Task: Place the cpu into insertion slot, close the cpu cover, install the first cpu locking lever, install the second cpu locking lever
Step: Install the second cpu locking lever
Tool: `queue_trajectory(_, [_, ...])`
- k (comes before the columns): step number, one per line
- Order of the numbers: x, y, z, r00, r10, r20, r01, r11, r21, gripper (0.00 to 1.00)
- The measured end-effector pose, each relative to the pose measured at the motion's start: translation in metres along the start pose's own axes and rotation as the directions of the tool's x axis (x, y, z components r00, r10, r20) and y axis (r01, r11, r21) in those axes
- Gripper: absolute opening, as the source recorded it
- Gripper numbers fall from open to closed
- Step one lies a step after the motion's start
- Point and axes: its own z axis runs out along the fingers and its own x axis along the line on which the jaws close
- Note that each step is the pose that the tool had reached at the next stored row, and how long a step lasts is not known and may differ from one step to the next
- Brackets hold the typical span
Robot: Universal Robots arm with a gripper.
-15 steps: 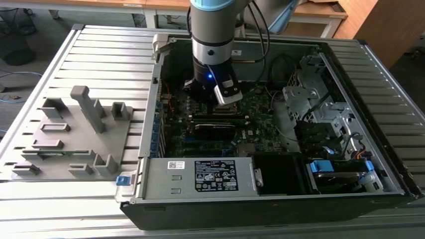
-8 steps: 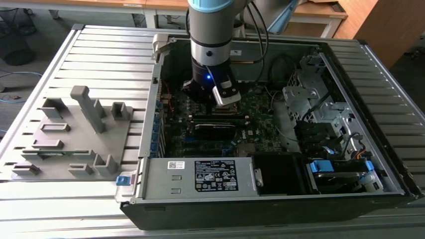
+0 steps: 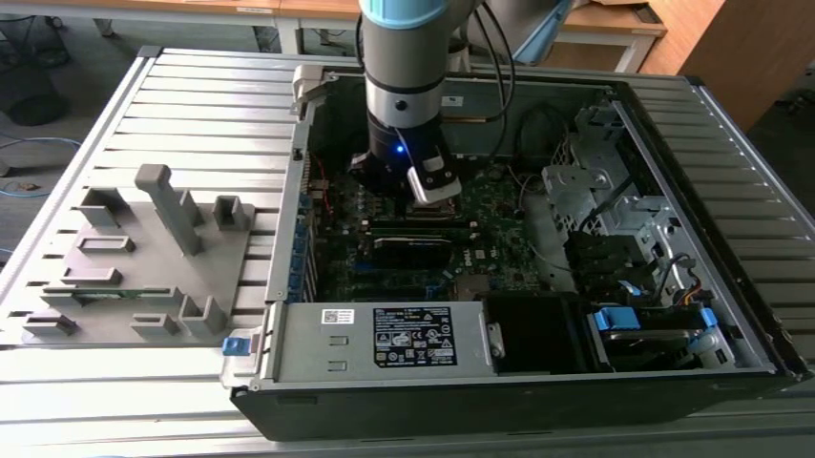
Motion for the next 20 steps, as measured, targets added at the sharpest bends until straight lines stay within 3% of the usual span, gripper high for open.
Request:
queue_trajectory(4, [-0.0001, -0.0008, 0.0, 1.0, 0.0, -0.0005, 0.0, 1.0, -0.003, 0.11])
queue_trajectory(18, [-0.0013, -0.0084, -0.0007, 1.0, 0.0, -0.0007, 0.0, 1.0, -0.004, 0.11])
queue_trajectory(20, [-0.0013, -0.0087, -0.0007, 1.0, 0.0, -0.0012, 0.0, 1.0, -0.0071, 0.11])
